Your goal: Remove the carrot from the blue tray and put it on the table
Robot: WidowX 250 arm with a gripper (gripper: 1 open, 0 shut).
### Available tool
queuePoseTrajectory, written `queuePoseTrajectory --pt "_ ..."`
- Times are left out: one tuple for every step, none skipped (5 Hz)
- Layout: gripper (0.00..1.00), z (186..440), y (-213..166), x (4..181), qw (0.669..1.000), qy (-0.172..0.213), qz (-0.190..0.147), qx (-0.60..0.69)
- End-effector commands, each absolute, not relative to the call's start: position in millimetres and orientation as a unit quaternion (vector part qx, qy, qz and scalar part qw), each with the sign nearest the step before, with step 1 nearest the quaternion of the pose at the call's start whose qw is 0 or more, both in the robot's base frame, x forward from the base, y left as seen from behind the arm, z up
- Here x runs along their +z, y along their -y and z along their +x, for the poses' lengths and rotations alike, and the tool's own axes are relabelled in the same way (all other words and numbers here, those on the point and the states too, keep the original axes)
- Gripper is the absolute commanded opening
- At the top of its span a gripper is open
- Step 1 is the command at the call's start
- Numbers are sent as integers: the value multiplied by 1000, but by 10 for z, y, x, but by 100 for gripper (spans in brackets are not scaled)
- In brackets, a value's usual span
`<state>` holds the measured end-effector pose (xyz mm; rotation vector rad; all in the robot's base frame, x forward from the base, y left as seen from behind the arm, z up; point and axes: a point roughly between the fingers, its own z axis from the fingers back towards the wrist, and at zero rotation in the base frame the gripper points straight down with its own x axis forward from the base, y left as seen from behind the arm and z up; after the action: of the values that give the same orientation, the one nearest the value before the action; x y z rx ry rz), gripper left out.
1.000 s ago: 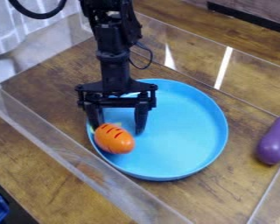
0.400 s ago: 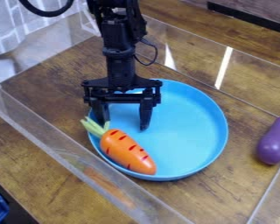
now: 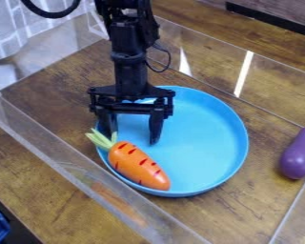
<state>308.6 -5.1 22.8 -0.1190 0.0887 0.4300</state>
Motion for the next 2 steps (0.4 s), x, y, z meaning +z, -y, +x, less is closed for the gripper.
queuePoseTrajectory --pt "100 3079 142 314 981 -26 -63 181" --pt "100 3039 197 283 985 -29 -65 159"
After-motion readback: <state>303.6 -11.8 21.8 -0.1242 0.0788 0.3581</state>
